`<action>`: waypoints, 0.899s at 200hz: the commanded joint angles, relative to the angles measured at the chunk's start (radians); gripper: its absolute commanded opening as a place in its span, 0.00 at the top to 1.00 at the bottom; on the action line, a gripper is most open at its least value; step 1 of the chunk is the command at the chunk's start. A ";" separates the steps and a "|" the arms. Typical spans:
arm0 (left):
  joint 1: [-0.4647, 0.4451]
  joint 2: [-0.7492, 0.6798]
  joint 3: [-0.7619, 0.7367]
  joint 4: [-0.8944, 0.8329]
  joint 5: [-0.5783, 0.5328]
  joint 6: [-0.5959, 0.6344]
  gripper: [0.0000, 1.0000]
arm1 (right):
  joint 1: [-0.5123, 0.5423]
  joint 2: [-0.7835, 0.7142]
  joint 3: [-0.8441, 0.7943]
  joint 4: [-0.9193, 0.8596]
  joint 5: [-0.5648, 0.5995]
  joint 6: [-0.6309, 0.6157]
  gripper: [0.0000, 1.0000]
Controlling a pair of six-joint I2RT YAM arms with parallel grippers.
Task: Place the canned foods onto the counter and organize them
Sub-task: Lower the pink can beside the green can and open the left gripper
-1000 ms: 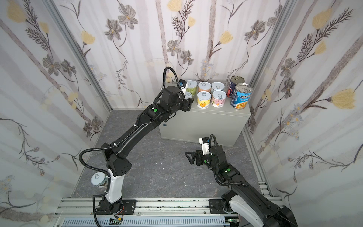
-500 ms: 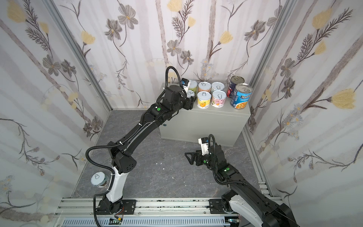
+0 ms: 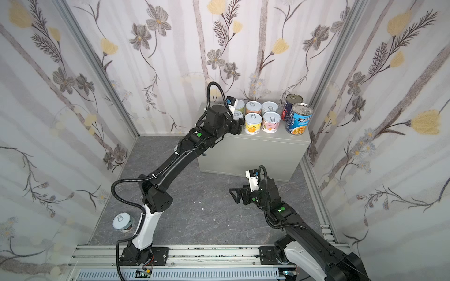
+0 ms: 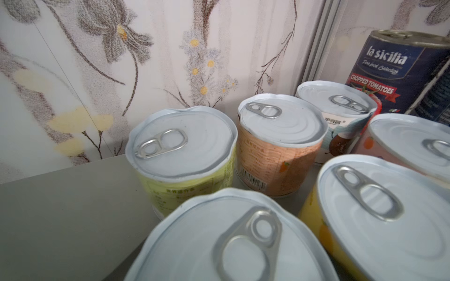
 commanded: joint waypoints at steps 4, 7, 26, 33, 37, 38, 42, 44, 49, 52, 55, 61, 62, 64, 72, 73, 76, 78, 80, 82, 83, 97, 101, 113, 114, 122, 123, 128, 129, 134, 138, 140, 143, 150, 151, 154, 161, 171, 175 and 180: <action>0.002 0.005 0.023 0.041 -0.011 0.006 0.18 | 0.001 -0.003 0.013 0.016 -0.010 -0.010 0.00; 0.002 0.005 0.026 0.041 -0.013 0.008 0.18 | 0.001 -0.003 0.013 0.015 -0.008 -0.010 0.00; 0.002 0.010 0.042 0.044 -0.017 0.009 0.14 | 0.002 -0.008 0.018 0.006 -0.007 -0.012 0.00; 0.001 0.012 0.050 0.044 -0.020 0.010 0.13 | 0.001 -0.011 0.021 0.002 -0.006 -0.014 0.00; 0.002 0.013 0.055 0.046 -0.022 0.011 0.13 | 0.000 -0.012 0.022 0.000 -0.006 -0.013 0.00; 0.002 0.013 0.056 0.046 -0.023 0.012 0.13 | 0.000 -0.012 0.022 -0.001 -0.005 -0.013 0.00; 0.001 0.014 0.062 0.048 -0.025 0.011 0.12 | 0.002 -0.014 0.021 -0.002 -0.006 -0.013 0.00; 0.002 0.015 0.066 0.047 -0.025 0.011 0.12 | 0.002 -0.015 0.022 -0.002 -0.004 -0.013 0.00; 0.002 0.016 0.075 0.050 -0.025 0.011 0.12 | 0.000 -0.017 0.020 -0.003 -0.005 -0.013 0.00; 0.002 0.017 0.080 0.050 -0.025 0.012 0.12 | 0.001 -0.020 0.022 -0.005 -0.002 -0.013 0.00; 0.002 0.017 0.086 0.052 -0.025 0.012 0.12 | 0.000 -0.020 0.023 -0.007 -0.002 -0.013 0.00; 0.001 0.020 0.095 0.055 -0.025 0.012 0.12 | 0.001 -0.024 0.023 -0.010 -0.001 -0.013 0.00; 0.002 0.019 0.096 0.056 -0.025 0.012 0.12 | 0.001 -0.024 0.023 -0.010 -0.001 -0.013 0.00; 0.002 0.018 0.099 0.059 -0.025 0.012 0.12 | 0.000 -0.025 0.023 -0.011 0.000 -0.013 0.00; 0.002 0.015 0.106 0.065 -0.027 0.012 0.11 | 0.001 -0.031 0.022 -0.015 0.001 -0.013 0.00; 0.002 0.015 0.107 0.065 -0.028 0.012 0.11 | 0.001 -0.031 0.022 -0.015 0.001 -0.013 0.00; 0.002 0.012 0.108 0.068 -0.028 0.012 0.11 | 0.000 -0.033 0.022 -0.017 0.001 -0.013 0.00; 0.002 0.011 0.109 0.069 -0.028 0.012 0.11 | 0.002 -0.033 0.022 -0.018 0.002 -0.012 0.00; 0.002 0.009 0.110 0.072 -0.030 0.012 0.11 | 0.000 -0.034 0.022 -0.020 0.002 -0.011 0.00; 0.002 0.008 0.112 0.073 -0.031 0.012 0.11 | 0.001 -0.035 0.022 -0.020 0.003 -0.011 0.00; 0.002 0.007 0.112 0.073 -0.031 0.012 0.11 | 0.001 -0.036 0.022 -0.021 0.003 -0.012 0.00; 0.002 -0.003 0.123 0.080 -0.038 0.013 0.11 | 0.000 -0.045 0.022 -0.029 0.004 -0.009 0.00; 0.002 -0.007 0.126 0.081 -0.041 0.015 0.11 | 0.001 -0.049 0.021 -0.032 0.005 -0.008 0.00; 0.002 -0.025 0.128 0.083 -0.053 0.020 0.11 | 0.001 -0.058 0.022 -0.038 0.008 -0.004 0.00; 0.002 -0.027 0.127 0.082 -0.053 0.021 0.11 | 0.001 -0.059 0.022 -0.039 0.008 -0.004 0.00; 0.002 -0.041 0.125 0.081 -0.064 0.029 0.11 | 0.001 -0.066 0.021 -0.045 0.009 -0.001 0.00; 0.002 -0.044 0.124 0.081 -0.066 0.031 0.11 | 0.001 -0.067 0.020 -0.045 0.009 -0.001 0.00; 0.002 -0.056 0.119 0.081 -0.075 0.036 0.11 | 0.002 -0.072 0.020 -0.047 0.009 0.002 0.00; 0.001 -0.058 0.117 0.081 -0.076 0.037 0.11 | 0.001 -0.073 0.021 -0.048 0.010 0.003 0.00; 0.002 -0.071 0.107 0.081 -0.085 0.042 0.12 | 0.001 -0.078 0.022 -0.051 0.010 0.005 0.00; 0.003 -0.083 0.097 0.081 -0.092 0.047 0.12 | 0.001 -0.083 0.021 -0.055 0.011 0.006 0.00; 0.003 -0.089 0.092 0.081 -0.096 0.050 0.13 | 0.001 -0.084 0.021 -0.056 0.012 0.007 0.00; 0.004 -0.098 0.084 0.081 -0.103 0.051 0.13 | 0.001 -0.088 0.022 -0.058 0.011 0.008 0.00; 0.008 -0.121 0.061 0.081 -0.111 0.053 0.15 | 0.001 -0.095 0.020 -0.062 0.014 0.011 0.00; 0.009 -0.124 0.055 0.081 -0.112 0.053 0.15 | 0.001 -0.096 0.020 -0.063 0.014 0.012 0.00; 0.012 -0.136 0.044 0.081 -0.112 0.052 0.16 | 0.001 -0.099 0.020 -0.065 0.014 0.013 0.00; 0.019 -0.160 0.013 0.081 -0.110 0.043 0.17 | 0.001 -0.107 0.019 -0.069 0.015 0.016 0.00; 0.034 -0.199 -0.037 0.081 -0.104 0.026 0.20 | 0.001 -0.118 0.014 -0.067 0.012 0.019 0.00; 0.040 -0.213 -0.056 0.081 -0.100 0.020 0.21 | 0.003 -0.121 0.012 -0.068 0.011 0.021 0.00; 0.048 -0.231 -0.081 0.081 -0.095 0.013 0.22 | 0.002 -0.125 0.010 -0.067 0.009 0.025 0.00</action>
